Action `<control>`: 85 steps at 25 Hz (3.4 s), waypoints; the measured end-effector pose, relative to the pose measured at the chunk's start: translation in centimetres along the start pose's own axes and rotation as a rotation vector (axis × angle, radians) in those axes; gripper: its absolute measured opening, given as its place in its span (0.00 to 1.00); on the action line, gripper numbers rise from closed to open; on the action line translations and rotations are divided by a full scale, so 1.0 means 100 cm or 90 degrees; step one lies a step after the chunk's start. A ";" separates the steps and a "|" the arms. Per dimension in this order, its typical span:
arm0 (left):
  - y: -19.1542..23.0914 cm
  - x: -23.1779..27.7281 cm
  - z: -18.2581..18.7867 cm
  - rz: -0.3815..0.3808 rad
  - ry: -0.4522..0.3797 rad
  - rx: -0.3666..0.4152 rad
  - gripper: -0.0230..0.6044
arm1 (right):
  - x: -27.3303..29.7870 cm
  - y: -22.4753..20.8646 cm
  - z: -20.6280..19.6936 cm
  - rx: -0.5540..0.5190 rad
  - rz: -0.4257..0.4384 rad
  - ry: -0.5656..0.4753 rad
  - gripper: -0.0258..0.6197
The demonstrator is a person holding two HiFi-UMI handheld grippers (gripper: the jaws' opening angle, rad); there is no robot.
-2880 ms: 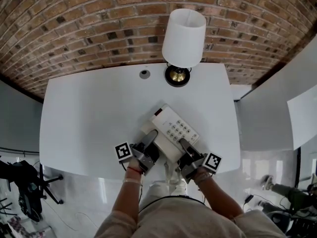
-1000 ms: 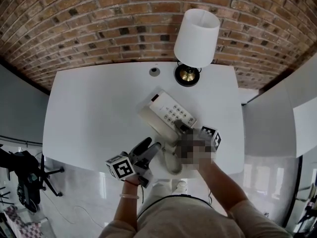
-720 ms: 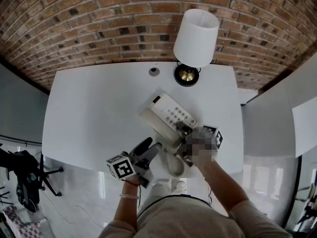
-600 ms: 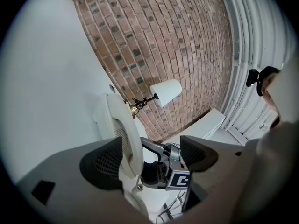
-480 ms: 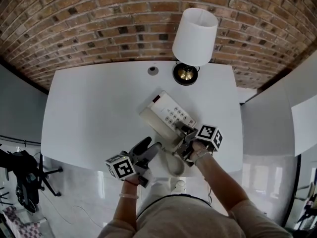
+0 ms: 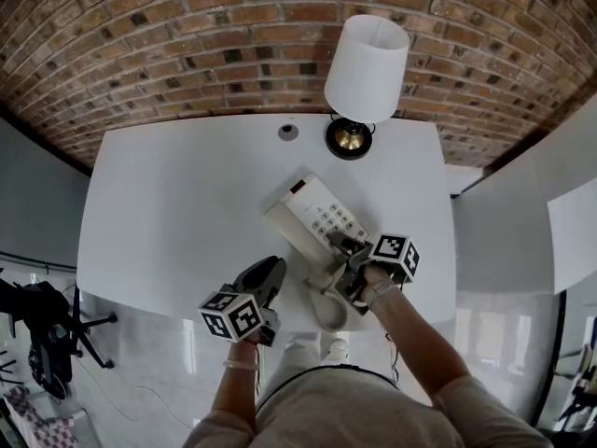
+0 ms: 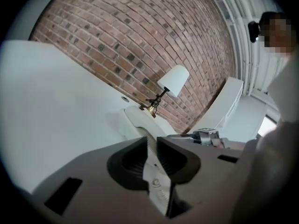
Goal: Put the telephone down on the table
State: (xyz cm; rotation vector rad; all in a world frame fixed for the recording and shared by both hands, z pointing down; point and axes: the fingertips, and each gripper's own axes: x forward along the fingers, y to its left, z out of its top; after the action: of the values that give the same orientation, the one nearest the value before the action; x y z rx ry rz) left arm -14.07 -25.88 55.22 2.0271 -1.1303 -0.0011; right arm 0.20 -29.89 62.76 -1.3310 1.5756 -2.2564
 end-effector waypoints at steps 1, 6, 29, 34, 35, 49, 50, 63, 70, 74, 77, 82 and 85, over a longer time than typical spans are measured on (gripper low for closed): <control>0.003 -0.001 0.000 0.019 0.000 0.023 0.10 | -0.001 0.000 0.000 0.000 -0.001 0.003 0.51; 0.008 0.001 -0.001 0.074 0.010 0.114 0.04 | -0.003 -0.003 -0.003 0.006 -0.005 0.016 0.52; 0.008 -0.010 -0.001 0.102 -0.011 0.119 0.04 | -0.036 -0.006 0.002 0.004 -0.018 0.006 0.41; 0.007 -0.018 0.002 0.116 -0.026 0.124 0.04 | -0.049 0.007 0.013 -0.057 -0.003 -0.029 0.13; 0.007 -0.020 0.003 0.120 -0.027 0.126 0.04 | -0.052 0.012 0.015 -0.069 0.007 -0.037 0.08; 0.010 -0.053 0.009 0.194 -0.044 0.173 0.04 | -0.080 0.054 0.017 -0.459 0.061 -0.109 0.05; 0.010 -0.056 0.011 0.198 -0.050 0.175 0.04 | -0.083 0.055 0.018 -0.489 0.058 -0.117 0.05; -0.008 -0.082 0.026 0.221 -0.091 0.241 0.04 | -0.131 0.075 0.020 -0.786 0.091 -0.193 0.04; -0.024 -0.100 0.040 0.242 -0.132 0.290 0.04 | -0.162 0.090 0.023 -0.849 0.121 -0.251 0.04; -0.032 -0.111 0.051 0.243 -0.163 0.297 0.04 | -0.179 0.100 0.023 -0.876 0.131 -0.288 0.04; -0.042 -0.119 0.057 0.239 -0.183 0.302 0.04 | -0.191 0.106 0.021 -0.897 0.132 -0.310 0.04; -0.060 -0.129 0.066 0.234 -0.214 0.317 0.04 | -0.210 0.114 0.016 -0.917 0.140 -0.343 0.04; -0.066 -0.136 0.066 0.236 -0.231 0.321 0.04 | -0.219 0.113 0.014 -0.920 0.146 -0.358 0.04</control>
State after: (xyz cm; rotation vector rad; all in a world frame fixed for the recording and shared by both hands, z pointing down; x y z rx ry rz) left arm -19.82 -18.48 41.68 2.2708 -1.8764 0.1185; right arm 10.30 -24.99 40.79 -1.5184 2.8465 -0.2352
